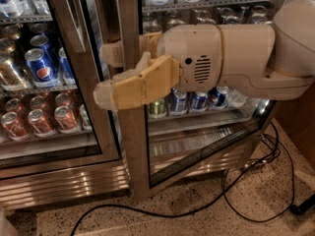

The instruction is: Open right fridge door

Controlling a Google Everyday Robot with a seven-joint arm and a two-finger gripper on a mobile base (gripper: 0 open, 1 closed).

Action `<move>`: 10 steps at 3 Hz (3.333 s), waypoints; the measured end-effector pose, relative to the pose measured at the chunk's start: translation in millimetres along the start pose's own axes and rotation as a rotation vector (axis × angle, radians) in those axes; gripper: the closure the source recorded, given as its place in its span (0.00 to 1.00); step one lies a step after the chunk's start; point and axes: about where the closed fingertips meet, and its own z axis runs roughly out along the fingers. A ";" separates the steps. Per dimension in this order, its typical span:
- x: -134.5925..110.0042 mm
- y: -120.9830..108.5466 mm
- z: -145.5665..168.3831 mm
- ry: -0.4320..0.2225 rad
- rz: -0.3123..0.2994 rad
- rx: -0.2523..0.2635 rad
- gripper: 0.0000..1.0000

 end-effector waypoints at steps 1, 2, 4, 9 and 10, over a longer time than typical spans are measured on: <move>-0.1 -0.1 0.0 0.000 0.000 0.000 0.00; -1.4 -1.5 -0.2 -0.010 -0.004 0.009 0.00; -0.4 -0.6 0.7 -0.011 -0.017 0.029 0.00; 0.0 -2.2 1.6 -0.010 -0.056 0.075 0.00; 0.4 -1.8 1.8 -0.010 -0.056 0.076 0.00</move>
Offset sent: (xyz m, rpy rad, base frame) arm 0.0184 -0.0124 0.0013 0.0498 -0.0047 -0.0624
